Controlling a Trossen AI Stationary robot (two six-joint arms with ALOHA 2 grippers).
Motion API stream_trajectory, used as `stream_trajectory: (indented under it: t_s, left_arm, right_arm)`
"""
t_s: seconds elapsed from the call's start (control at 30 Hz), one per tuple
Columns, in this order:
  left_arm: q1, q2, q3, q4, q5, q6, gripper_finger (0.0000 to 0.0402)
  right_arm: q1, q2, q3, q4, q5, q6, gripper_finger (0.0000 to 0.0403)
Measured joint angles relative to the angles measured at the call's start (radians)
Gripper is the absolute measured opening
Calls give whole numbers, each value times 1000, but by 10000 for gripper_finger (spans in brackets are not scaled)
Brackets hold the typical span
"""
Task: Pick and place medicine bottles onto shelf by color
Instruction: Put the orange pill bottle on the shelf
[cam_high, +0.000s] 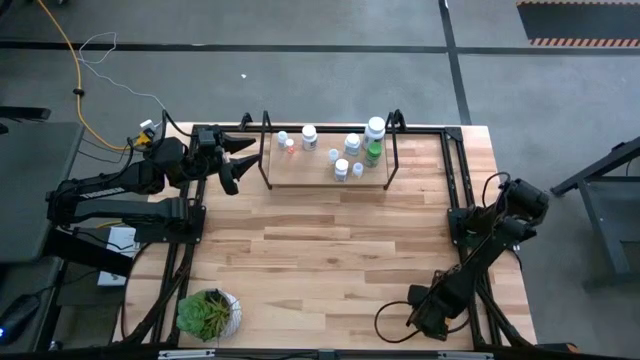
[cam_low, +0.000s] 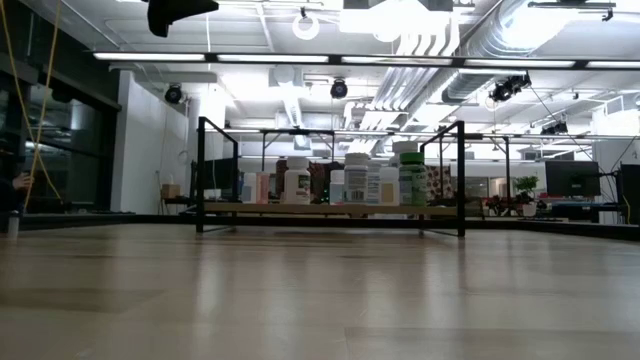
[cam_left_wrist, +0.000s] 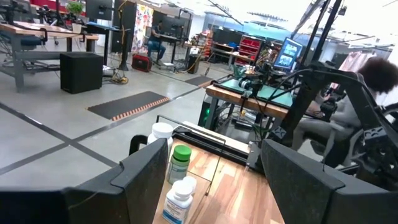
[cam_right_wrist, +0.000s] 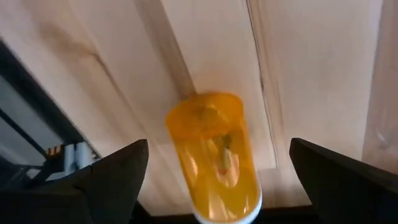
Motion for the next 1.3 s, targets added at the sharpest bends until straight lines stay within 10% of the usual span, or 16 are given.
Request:
stream_trajectory:
  t_s: [1.3]
  left_arm:
    - [0,0,0,0,-2,14,250]
  right_arm:
    - [-47,62,9,-26,-39,-52,178]
